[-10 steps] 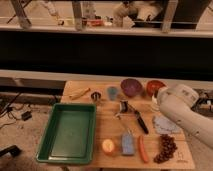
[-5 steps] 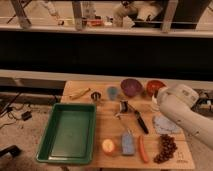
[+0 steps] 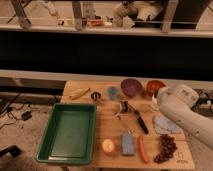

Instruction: Place eraser in paper cup

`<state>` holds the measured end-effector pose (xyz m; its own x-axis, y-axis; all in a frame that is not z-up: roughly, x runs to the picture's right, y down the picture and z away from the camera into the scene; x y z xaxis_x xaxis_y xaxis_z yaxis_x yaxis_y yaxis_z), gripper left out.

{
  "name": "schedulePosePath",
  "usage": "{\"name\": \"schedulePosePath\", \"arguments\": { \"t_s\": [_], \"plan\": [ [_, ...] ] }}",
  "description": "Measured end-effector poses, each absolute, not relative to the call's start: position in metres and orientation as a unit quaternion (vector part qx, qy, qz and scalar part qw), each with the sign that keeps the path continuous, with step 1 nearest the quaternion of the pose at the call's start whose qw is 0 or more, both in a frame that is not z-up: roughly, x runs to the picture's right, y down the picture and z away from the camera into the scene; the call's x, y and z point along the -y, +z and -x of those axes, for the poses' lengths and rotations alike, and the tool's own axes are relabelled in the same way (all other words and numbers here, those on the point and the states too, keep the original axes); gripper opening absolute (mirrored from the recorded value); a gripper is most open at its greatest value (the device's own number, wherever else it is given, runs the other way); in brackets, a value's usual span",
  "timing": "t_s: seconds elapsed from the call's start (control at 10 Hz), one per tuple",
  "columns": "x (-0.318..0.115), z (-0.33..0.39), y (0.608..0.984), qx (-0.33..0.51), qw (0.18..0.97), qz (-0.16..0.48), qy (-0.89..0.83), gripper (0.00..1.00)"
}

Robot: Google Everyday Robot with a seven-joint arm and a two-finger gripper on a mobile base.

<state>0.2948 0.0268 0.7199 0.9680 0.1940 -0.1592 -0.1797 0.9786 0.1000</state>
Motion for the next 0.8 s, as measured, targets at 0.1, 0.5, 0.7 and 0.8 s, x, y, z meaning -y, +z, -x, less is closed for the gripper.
{"name": "schedulePosePath", "arguments": {
  "t_s": [0.1,0.5,0.7,0.8],
  "plan": [
    [-0.0268,-0.2949,0.7199,-0.084,0.991,-0.042,0.095,0.06],
    [-0.0269,-0.2950,0.7199,-0.085,0.991,-0.042,0.095,0.06],
    [-0.0267,-0.2949,0.7197,-0.084,0.991,-0.042,0.096,0.06],
    [-0.0267,-0.2951,0.7197,-0.084,0.991,-0.040,0.099,0.06]
  ]
}}
